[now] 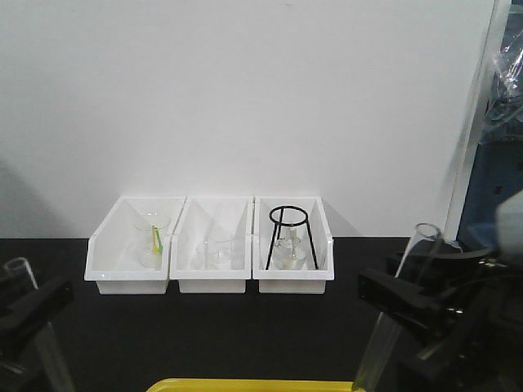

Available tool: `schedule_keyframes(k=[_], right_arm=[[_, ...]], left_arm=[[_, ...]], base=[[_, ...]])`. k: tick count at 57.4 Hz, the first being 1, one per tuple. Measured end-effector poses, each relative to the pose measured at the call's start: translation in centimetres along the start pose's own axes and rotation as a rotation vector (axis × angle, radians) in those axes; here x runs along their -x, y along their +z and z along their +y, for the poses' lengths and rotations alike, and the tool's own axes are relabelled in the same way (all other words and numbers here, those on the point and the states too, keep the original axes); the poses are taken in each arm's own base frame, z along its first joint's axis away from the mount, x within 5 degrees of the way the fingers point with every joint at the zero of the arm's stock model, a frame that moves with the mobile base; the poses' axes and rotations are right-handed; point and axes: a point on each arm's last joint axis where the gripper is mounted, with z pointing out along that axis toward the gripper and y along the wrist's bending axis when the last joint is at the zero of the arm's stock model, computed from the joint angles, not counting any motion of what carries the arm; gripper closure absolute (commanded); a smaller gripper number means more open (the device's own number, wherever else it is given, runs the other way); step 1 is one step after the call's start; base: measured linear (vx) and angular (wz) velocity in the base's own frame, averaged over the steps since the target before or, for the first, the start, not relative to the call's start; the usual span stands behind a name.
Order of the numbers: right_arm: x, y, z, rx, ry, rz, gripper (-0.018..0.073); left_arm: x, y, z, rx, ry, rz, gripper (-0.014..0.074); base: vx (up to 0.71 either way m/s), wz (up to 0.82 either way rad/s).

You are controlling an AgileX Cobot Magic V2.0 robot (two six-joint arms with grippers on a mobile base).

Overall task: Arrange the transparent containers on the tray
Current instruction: 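Lower both held tubes into the yellow tray and open both grippers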

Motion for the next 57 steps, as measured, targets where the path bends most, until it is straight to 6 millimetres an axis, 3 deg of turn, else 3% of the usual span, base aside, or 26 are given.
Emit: schedule_keyframes(k=[11, 19, 30, 40, 57], right_arm=[[-3.2, 5.4, -1.2, -0.046, 0.266, 0.203, 0.0568], [-6.1, 8.2, -2.6, -0.095, 0.356, 0.374, 0.0568], [-9.8, 11.3, -3.5, -0.126, 0.395, 0.544, 0.0566], [-12.6, 13.3, -4.0, -0.145, 0.412, 0.652, 0.0561], [-16.3, 15.6, -4.6, -0.179, 0.437, 0.763, 0.0518]], left_arm=[[-1.4, 4.7, -1.7, -0.025, -0.034, 0.258, 0.0486], [-2.9, 8.5, -2.5, -0.013, -0.076, 0.415, 0.048], [-8.3, 12.6, -2.4, 0.053, -0.202, 0.651, 0.0476], [-12.2, 14.5, -2.1, 0.102, -0.269, 0.77, 0.0472], [-14.7, 16.0, -1.8, 0.128, -0.281, 0.805, 0.042]], base=[[0.0, 0.0], [0.0, 0.0], [0.0, 0.0], [0.0, 0.0], [0.0, 0.0]])
